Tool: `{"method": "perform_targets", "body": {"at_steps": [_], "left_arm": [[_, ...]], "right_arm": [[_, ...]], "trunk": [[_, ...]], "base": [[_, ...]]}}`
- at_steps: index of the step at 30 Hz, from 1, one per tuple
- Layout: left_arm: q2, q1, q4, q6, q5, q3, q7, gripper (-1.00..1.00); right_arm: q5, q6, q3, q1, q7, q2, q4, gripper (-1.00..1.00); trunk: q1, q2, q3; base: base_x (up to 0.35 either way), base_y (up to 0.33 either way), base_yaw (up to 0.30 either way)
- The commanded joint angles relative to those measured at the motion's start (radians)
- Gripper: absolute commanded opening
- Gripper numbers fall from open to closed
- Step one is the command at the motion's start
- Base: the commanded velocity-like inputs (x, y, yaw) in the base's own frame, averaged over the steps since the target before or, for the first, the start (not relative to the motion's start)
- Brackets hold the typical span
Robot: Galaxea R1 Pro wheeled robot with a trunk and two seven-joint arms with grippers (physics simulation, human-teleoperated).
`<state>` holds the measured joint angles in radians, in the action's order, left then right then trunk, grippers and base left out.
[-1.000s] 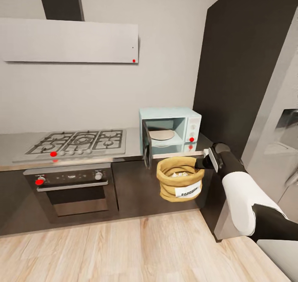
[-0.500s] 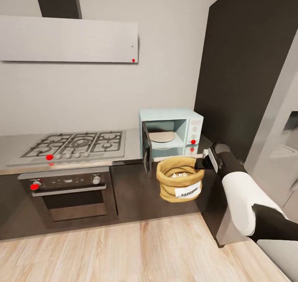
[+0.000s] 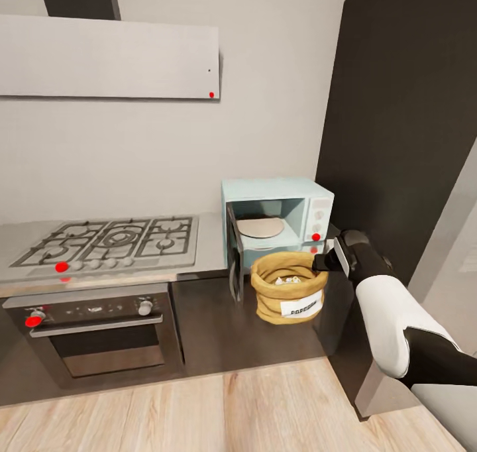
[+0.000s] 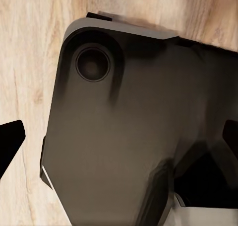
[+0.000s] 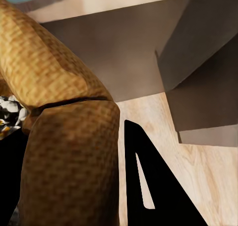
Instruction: In the kitchen, take the popcorn bag from the countertop, put it into the microwave, and heat it until the popcorn is cooked so the cooked popcorn ends up inside the bag.
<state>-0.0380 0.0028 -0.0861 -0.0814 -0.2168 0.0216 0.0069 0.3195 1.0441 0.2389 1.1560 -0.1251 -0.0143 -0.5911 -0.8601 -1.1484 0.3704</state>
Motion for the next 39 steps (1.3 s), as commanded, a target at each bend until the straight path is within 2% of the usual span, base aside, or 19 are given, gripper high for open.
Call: {"method": "perform_targets", "body": {"at_steps": [1,17,27,28,31,35,39], "left_arm": [[0.000,0.000,-0.001,-0.001,-0.004,0.002,0.001,1.00],[0.000,0.000,-0.001,-0.001,-0.004,0.004,0.001,1.00],[0.000,0.000,-0.001,-0.001,-0.006,0.010,0.002,1.00],[0.000,0.000,-0.001,-0.001,-0.006,0.009,0.002,1.00],[0.000,0.000,-0.001,-0.001,-0.006,0.009,0.002,1.00],[0.000,0.000,-0.001,-0.001,-0.006,0.009,0.001,1.00],[-0.001,0.000,-0.001,-0.001,-0.006,0.009,0.001,1.00]], "right_arm": [[0.010,0.003,0.003,0.001,-0.010,0.000,-0.001,-1.00],[0.003,0.003,0.003,0.001,-0.017,0.001,-0.002,-1.00],[0.014,0.003,-0.005,0.001,-0.007,0.000,-0.003,-1.00],[0.014,0.003,-0.004,0.001,-0.006,-0.002,-0.003,-1.00],[0.015,0.003,-0.003,0.001,-0.003,-0.034,-0.005,-1.00],[0.010,0.003,-0.002,0.003,0.054,-0.041,-0.003,-1.00],[0.003,0.003,-0.001,0.060,0.090,-0.041,0.008,-1.00]], "trunk": [[0.000,-0.001,0.001],[0.000,-0.001,0.001],[0.000,-0.001,0.001],[0.000,-0.001,0.001],[0.000,-0.001,0.001],[0.000,-0.001,0.001],[0.000,-0.001,0.001]], "base": [[0.011,0.000,0.000],[0.000,0.000,0.000],[0.000,0.000,0.000],[0.000,0.000,0.000],[0.000,0.000,0.000],[0.000,0.000,0.000],[0.000,0.000,0.000]]}}
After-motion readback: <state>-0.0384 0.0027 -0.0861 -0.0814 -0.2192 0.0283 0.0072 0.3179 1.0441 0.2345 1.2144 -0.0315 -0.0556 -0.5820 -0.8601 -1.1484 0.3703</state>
